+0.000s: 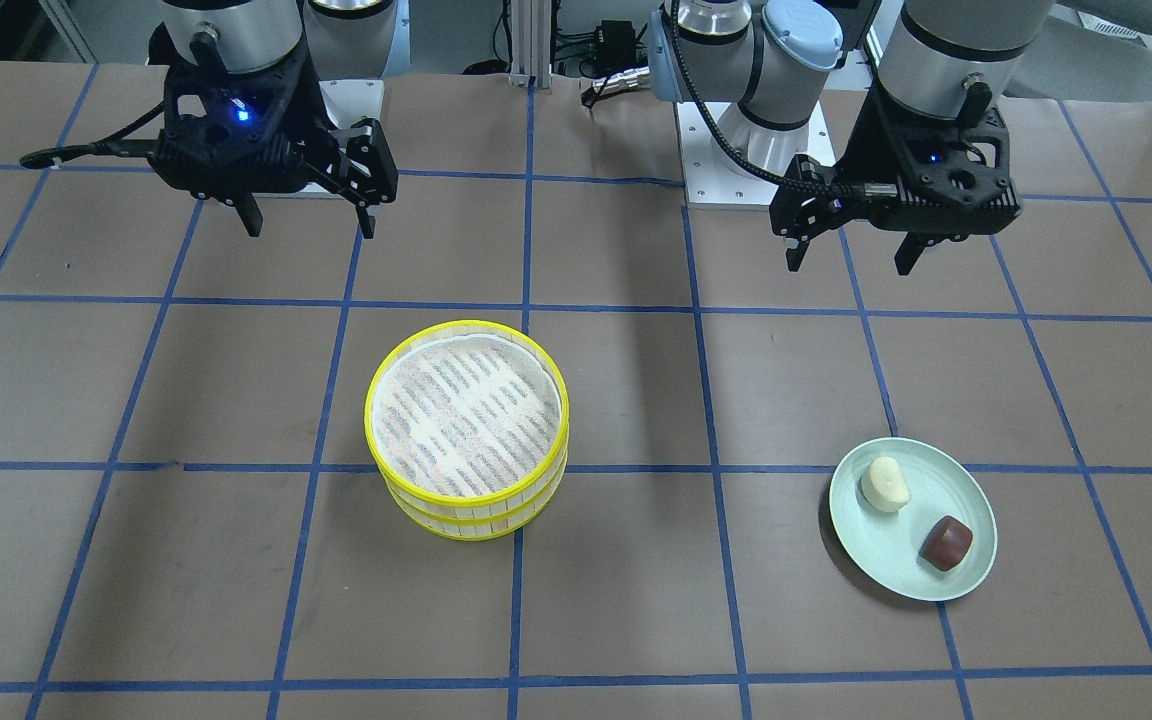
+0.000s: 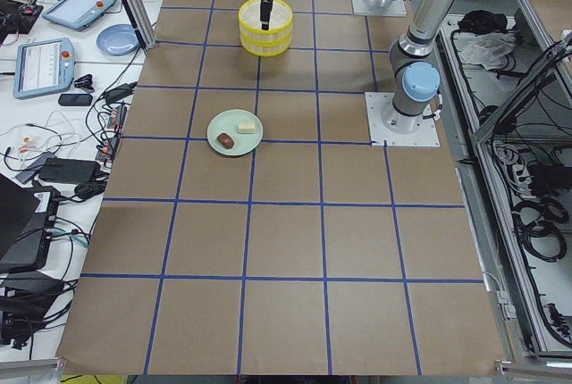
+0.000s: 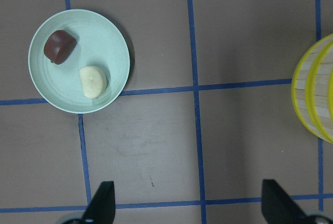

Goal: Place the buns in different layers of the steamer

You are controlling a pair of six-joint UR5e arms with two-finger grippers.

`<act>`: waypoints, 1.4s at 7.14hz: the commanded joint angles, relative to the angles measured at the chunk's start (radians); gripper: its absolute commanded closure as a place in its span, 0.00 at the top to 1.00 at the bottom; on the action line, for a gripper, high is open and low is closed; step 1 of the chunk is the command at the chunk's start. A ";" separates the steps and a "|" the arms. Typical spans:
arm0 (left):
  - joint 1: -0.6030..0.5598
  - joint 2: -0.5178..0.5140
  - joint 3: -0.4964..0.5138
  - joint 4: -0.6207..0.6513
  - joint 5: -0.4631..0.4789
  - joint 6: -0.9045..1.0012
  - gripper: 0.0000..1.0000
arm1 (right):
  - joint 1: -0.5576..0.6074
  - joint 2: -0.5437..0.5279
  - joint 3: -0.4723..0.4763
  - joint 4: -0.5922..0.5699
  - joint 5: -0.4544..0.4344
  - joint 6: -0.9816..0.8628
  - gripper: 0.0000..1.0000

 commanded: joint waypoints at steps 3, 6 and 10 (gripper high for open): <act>0.143 -0.037 -0.013 0.010 -0.003 0.008 1.00 | 0.034 0.182 0.225 -0.371 0.002 0.010 1.00; 0.219 -0.142 -0.142 0.273 -0.012 0.062 1.00 | 0.034 0.318 0.230 -0.505 0.004 0.010 0.63; 0.249 -0.351 -0.153 0.424 -0.060 0.055 1.00 | 0.020 0.292 0.219 -0.477 -0.019 0.017 0.00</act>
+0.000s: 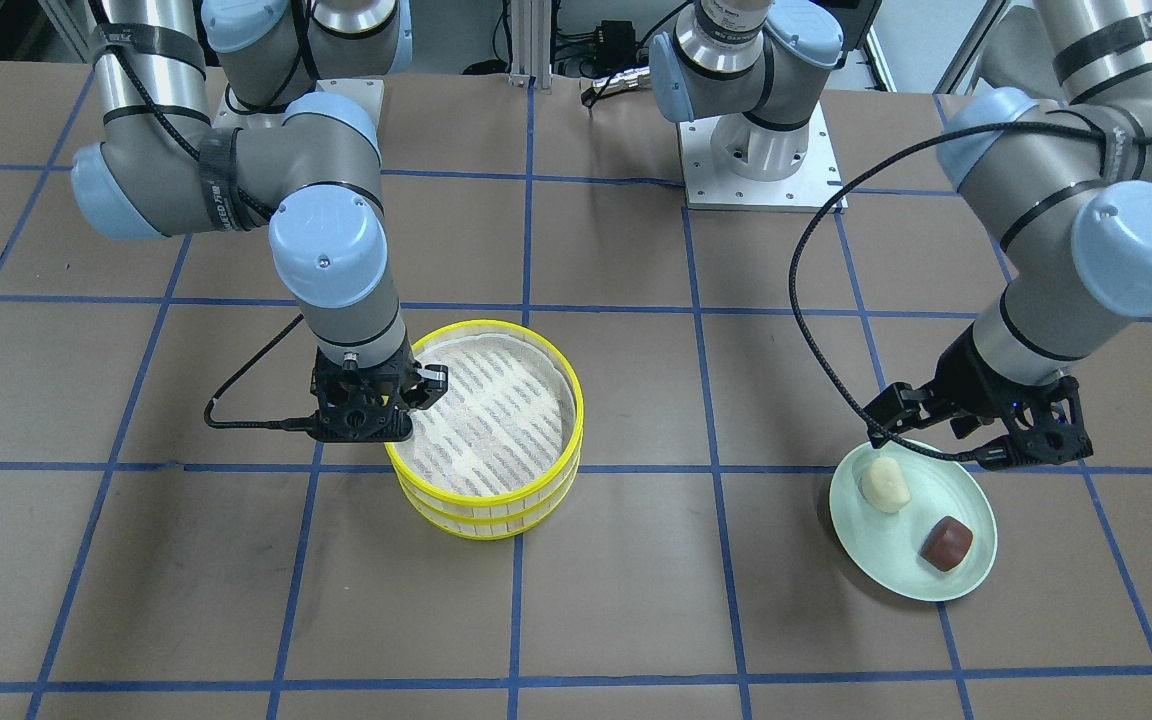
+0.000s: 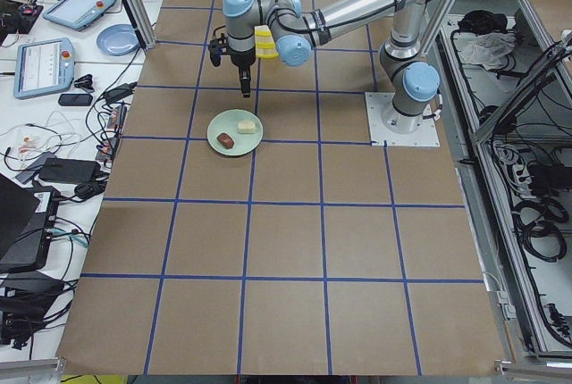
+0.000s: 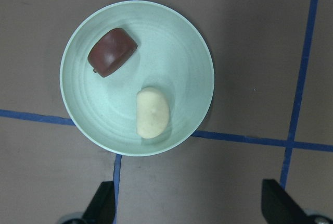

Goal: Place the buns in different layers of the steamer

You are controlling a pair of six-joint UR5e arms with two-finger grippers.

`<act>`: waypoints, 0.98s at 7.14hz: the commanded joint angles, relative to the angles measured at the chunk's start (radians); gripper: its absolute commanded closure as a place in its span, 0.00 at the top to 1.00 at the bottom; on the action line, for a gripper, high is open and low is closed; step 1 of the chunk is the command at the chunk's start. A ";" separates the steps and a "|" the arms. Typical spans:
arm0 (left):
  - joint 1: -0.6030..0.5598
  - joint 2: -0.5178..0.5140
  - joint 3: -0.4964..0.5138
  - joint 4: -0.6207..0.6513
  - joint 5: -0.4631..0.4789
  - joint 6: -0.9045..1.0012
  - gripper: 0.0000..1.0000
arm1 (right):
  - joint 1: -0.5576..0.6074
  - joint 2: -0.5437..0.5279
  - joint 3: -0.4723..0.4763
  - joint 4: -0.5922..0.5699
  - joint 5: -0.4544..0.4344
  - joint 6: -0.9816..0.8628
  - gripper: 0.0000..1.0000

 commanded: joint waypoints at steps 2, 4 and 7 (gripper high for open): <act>0.054 -0.120 -0.001 0.083 -0.015 0.000 1.00 | -0.053 -0.113 -0.078 0.192 -0.020 -0.017 0.00; 0.059 -0.167 -0.001 0.084 -0.015 -0.009 1.00 | -0.166 -0.166 -0.172 0.323 -0.012 -0.190 0.00; 0.065 -0.218 -0.002 0.084 -0.016 -0.091 0.99 | -0.510 -0.160 -0.167 0.311 -0.001 -0.630 0.00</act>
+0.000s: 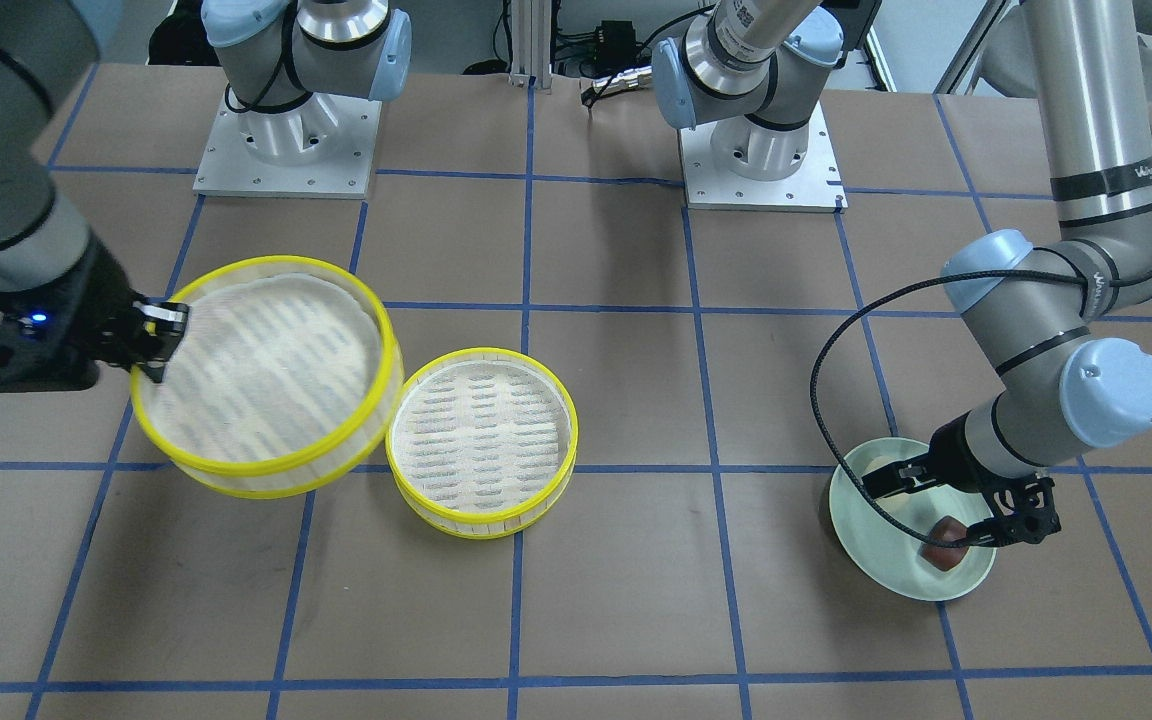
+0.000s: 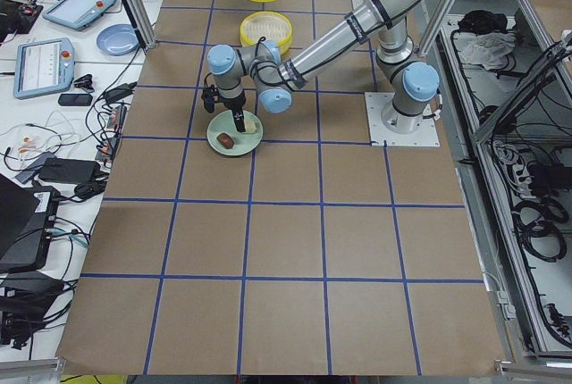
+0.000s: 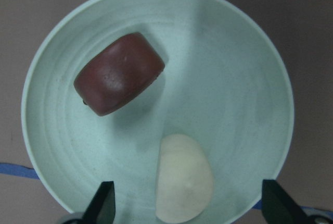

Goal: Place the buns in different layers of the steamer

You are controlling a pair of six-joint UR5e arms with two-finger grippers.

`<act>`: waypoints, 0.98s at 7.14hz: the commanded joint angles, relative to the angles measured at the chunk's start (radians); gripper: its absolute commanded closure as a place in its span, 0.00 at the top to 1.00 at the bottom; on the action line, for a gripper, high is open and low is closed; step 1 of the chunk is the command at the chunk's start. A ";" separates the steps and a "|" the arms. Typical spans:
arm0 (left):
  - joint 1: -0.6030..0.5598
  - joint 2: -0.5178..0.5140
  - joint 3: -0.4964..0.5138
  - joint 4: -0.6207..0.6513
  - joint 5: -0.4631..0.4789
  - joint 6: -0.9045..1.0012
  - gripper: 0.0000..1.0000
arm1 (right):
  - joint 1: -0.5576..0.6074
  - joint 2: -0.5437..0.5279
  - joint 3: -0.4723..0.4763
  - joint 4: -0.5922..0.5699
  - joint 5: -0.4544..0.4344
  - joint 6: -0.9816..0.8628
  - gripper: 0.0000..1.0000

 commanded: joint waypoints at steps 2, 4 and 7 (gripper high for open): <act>0.000 -0.035 -0.001 -0.011 0.001 -0.050 0.24 | -0.177 0.016 0.005 -0.010 0.004 -0.300 0.00; 0.000 -0.038 0.011 -0.003 0.001 -0.032 0.00 | -0.177 0.003 0.034 -0.029 0.001 -0.294 0.00; -0.038 0.025 0.086 -0.014 0.003 -0.045 0.00 | -0.171 -0.057 0.035 0.001 0.000 -0.271 0.00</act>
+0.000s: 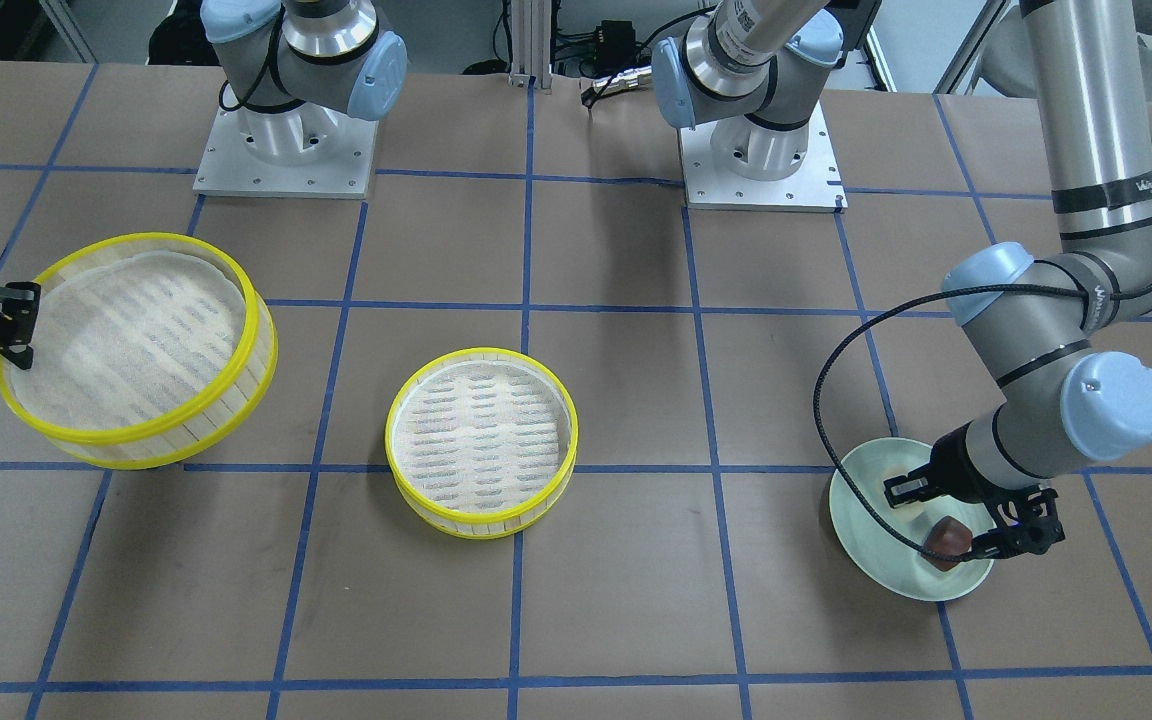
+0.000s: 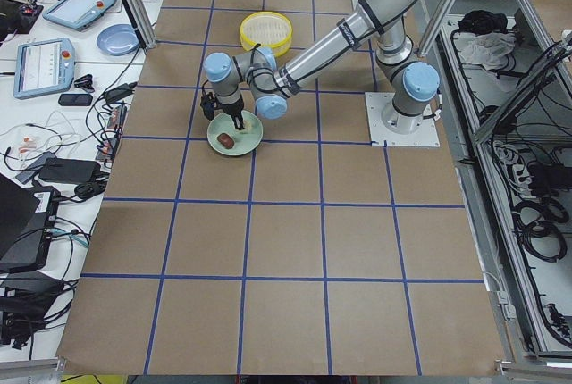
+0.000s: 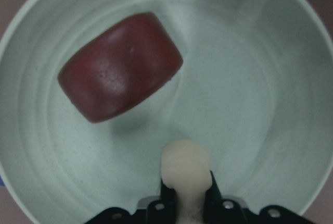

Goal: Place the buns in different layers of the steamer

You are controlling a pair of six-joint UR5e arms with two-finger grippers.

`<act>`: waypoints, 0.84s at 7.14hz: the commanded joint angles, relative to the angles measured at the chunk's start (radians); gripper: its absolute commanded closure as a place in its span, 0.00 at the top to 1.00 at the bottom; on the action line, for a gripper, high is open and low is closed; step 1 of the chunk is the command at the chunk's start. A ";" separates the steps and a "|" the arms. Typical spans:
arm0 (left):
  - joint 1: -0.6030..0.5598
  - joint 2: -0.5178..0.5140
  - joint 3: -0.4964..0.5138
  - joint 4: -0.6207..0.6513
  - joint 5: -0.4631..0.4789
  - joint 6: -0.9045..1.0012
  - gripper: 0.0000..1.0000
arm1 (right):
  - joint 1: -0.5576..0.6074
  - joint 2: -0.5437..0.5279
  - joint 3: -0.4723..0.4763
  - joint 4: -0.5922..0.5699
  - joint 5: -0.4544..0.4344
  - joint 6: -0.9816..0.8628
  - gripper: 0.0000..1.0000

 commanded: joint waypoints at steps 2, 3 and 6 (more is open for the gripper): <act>-0.152 0.092 0.076 -0.023 0.002 -0.163 0.00 | 0.026 -0.030 0.004 0.013 -0.002 0.081 0.00; -0.229 0.119 0.077 -0.023 -0.091 -0.311 0.00 | 0.043 -0.030 0.003 0.013 -0.008 0.092 0.00; -0.441 0.124 0.068 -0.006 -0.221 -0.643 0.00 | 0.043 -0.027 0.003 0.015 -0.008 0.092 0.00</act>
